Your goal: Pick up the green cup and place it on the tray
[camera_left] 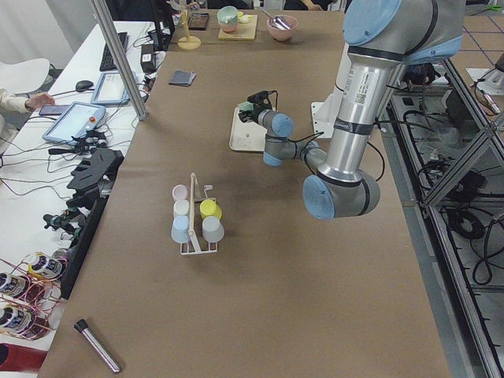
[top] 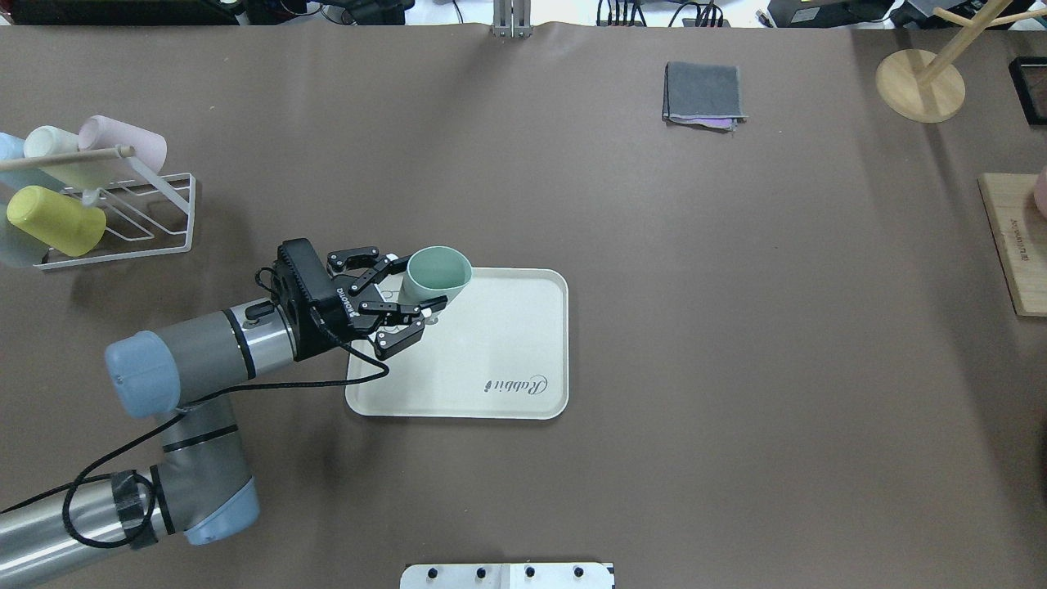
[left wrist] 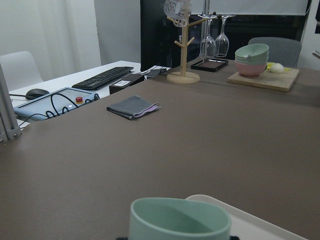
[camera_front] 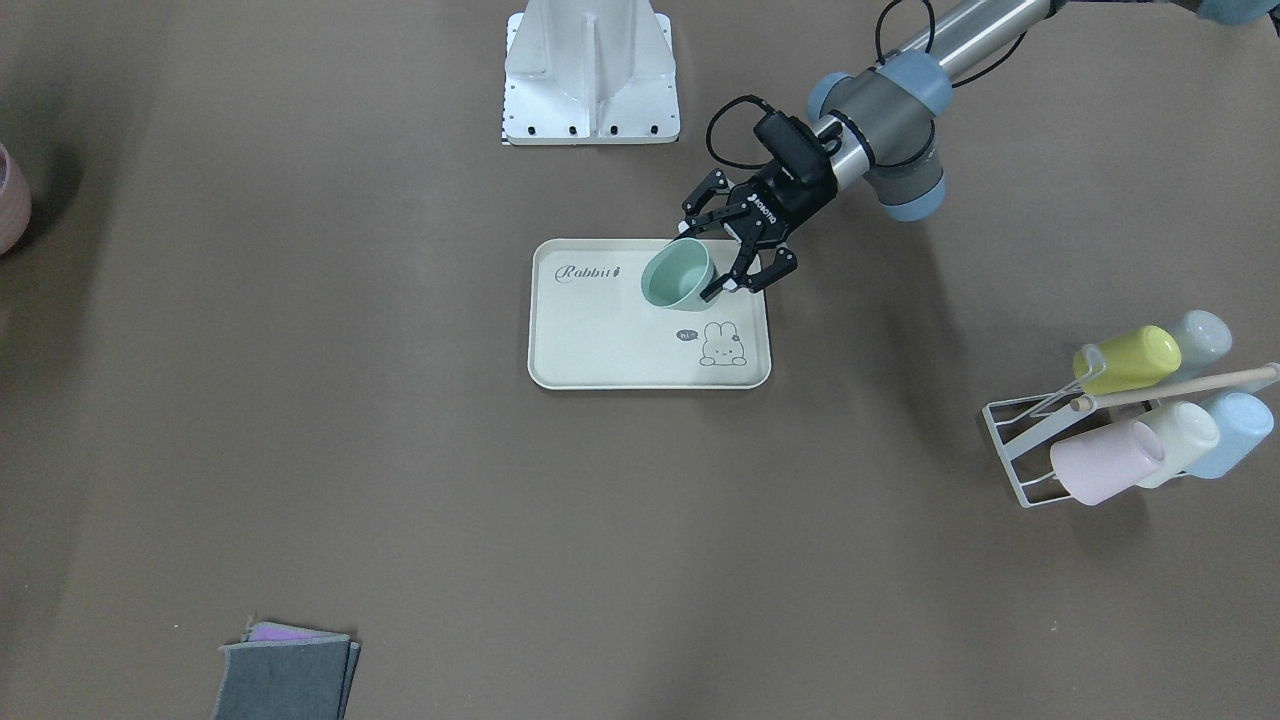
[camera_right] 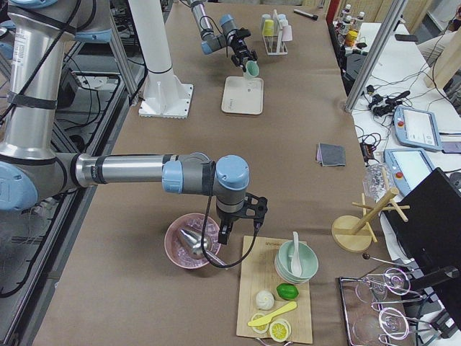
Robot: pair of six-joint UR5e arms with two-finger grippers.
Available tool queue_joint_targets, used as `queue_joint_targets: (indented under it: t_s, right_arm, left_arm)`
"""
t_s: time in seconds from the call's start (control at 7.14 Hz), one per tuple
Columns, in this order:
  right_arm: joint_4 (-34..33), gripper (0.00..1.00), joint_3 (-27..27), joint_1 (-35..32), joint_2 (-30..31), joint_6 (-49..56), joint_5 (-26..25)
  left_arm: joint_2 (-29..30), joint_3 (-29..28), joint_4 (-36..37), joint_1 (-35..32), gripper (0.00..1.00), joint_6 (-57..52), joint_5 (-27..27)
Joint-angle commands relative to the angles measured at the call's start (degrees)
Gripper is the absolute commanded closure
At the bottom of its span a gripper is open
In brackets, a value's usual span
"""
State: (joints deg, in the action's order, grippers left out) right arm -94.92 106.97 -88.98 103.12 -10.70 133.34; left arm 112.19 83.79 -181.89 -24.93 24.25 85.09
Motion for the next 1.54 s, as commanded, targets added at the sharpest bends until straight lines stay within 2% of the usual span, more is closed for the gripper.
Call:
queue_joint_targets:
  t_s: [0.0,0.14,0.42,0.84,0.98,1.26,1.4]
  right_arm:
    - [0.0,0.0,-0.1,0.0,0.0,0.0,-0.9]
    - [0.1,0.0,0.0,0.0,-0.1,-0.1,-0.8]
    - [0.0,0.0,-0.1,0.0,-0.1,-0.1,-0.6]
    - [-0.3,0.0,-0.1,0.0,-0.1,-0.4,-0.2]
    - [-0.4,0.0,-0.1,0.0,-0.1,-0.4,-0.2]
    - [-0.4,0.0,-0.1,0.0,0.0,-0.4,-0.2]
    - [-0.4,0.0,-0.1,0.0,0.0,-0.4,-0.2]
  left_arm:
    - [5.8,-9.5,-7.5,0.1,0.88,0.7,1.6]
    - [6.8,-11.6,-9.5,0.5,0.88,0.8,1.9]
    - [7.0,-12.2,-10.1,0.5,0.88,5.2,6.1]
    - [7.0,-14.1,-10.0,0.5,0.86,6.1,6.6]
    - [7.0,-14.9,-9.8,0.5,0.75,6.0,6.7]
    - [7.4,-15.0,-9.6,0.6,0.69,6.1,6.8]
    - [7.4,-14.9,-8.9,0.6,0.51,6.0,6.7]
